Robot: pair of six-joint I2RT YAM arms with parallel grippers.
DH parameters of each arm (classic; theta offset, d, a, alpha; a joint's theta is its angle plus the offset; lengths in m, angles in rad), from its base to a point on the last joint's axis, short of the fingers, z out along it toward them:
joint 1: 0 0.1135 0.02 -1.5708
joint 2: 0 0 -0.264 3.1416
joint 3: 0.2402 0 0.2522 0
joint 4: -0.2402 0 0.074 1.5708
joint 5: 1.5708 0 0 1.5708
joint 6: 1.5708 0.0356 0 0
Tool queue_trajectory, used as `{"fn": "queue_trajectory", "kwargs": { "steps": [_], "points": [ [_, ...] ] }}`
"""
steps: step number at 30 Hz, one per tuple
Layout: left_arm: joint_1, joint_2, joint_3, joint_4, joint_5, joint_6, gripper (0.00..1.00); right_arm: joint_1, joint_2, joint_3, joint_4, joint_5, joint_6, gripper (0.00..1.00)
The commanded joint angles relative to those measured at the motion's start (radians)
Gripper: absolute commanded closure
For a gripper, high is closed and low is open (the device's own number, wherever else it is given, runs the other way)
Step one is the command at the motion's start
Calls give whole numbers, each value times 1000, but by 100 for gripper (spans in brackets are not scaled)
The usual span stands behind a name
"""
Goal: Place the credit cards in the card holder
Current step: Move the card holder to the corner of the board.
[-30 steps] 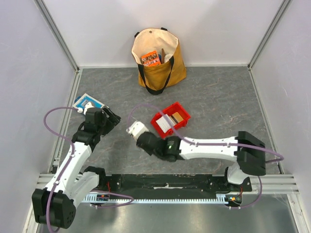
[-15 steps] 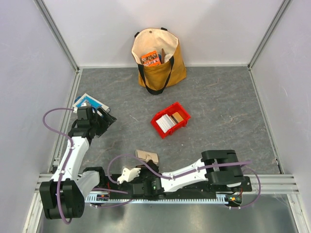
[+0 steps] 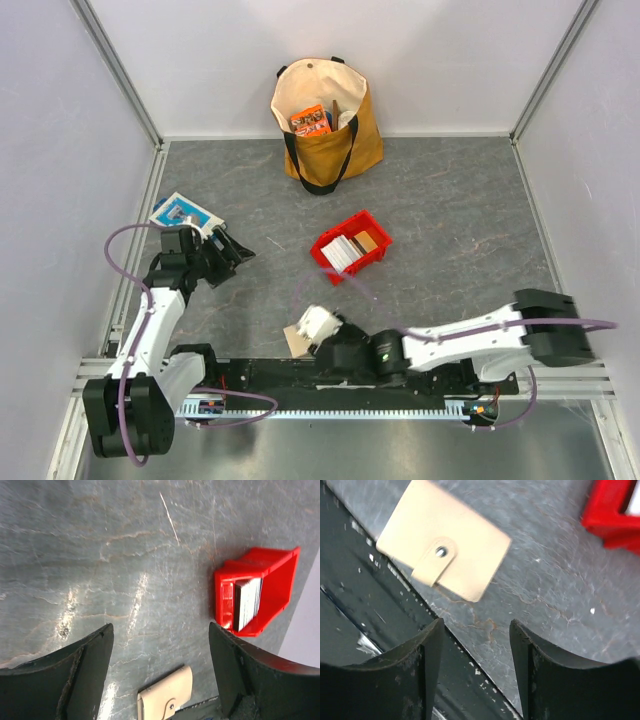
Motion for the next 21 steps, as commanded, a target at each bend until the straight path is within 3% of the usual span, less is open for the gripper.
{"fn": "queue_trajectory", "kwargs": {
  "steps": [1,4,8,14,21],
  "points": [
    [-30,-35,-40,22,160,46,18,-152,-229,-102,70,-209,367,40],
    [-200,-18,-16,-45,82,39,19,-237,-303,-131,121,-359,595,44],
    [-439,19,27,-133,-44,13,20,-243,-265,-162,224,-479,821,48],
    [-579,28,-65,-99,-84,-24,27,-240,-154,-278,420,-519,987,49],
    [-639,48,-134,-56,-113,-91,28,-298,-81,-311,545,-525,955,51]
  ]
}}
